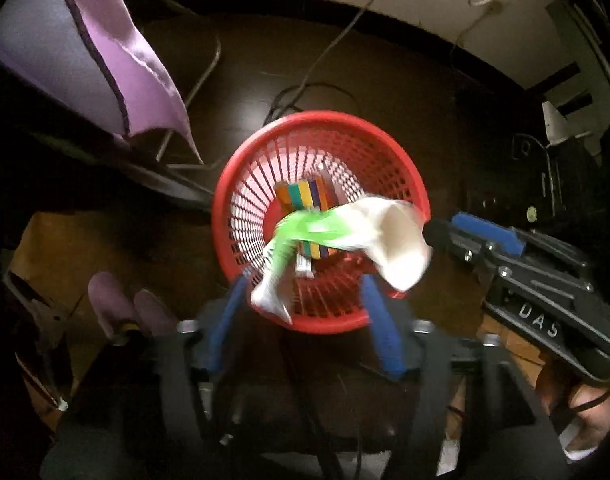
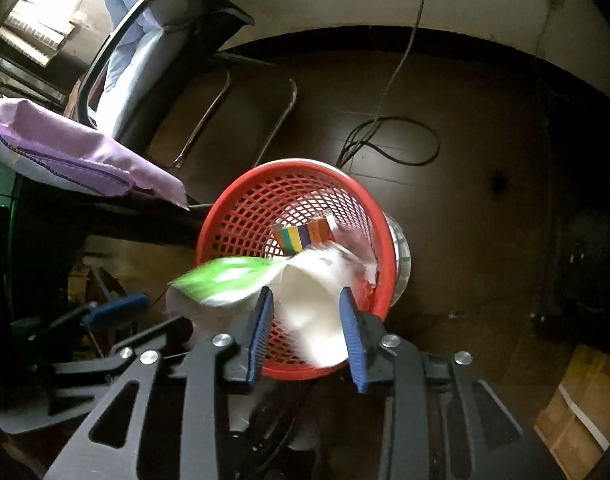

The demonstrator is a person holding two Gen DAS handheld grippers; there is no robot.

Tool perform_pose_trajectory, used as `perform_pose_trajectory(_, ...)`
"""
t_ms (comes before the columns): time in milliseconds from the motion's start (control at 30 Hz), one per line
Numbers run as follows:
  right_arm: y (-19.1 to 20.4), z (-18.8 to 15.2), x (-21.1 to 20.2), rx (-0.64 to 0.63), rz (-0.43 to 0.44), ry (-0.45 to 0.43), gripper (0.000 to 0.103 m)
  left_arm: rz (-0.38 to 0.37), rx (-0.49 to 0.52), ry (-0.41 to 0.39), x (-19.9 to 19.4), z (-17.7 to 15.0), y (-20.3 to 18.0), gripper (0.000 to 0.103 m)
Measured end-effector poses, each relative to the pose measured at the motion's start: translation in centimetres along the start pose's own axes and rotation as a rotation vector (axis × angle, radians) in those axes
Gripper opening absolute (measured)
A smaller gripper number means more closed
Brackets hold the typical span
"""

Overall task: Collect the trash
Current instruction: 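Open the right tool to drop the cup while the left tool drops the carton, then raise both open tools from the basket and move them over the table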

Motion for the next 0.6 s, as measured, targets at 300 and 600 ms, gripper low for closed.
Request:
perform_pose_trajectory(300,-1.2,-0.6,-2.5,0.046,-0.001,-0.018,0.036,-0.032,-0.016,-0.017,-2.2,-0.8,0.2,0.07)
perform_pose_trajectory(600,0.3,-0.2,-9.1,0.02,-0.052,-0.128,0.045,-0.033,0.026,-0.111,-7.3,-3.3,-0.6,0.071)
Point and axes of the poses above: each gripper's, at about its wrist camera, not at the fingertips, and x roughly the way its jaws point, y to its left, z to its top, the point moved 2 cm from there along x, roughly the way its jaws point, and after that the axes turned 6 degrees about -x, right-handed, at the moved point
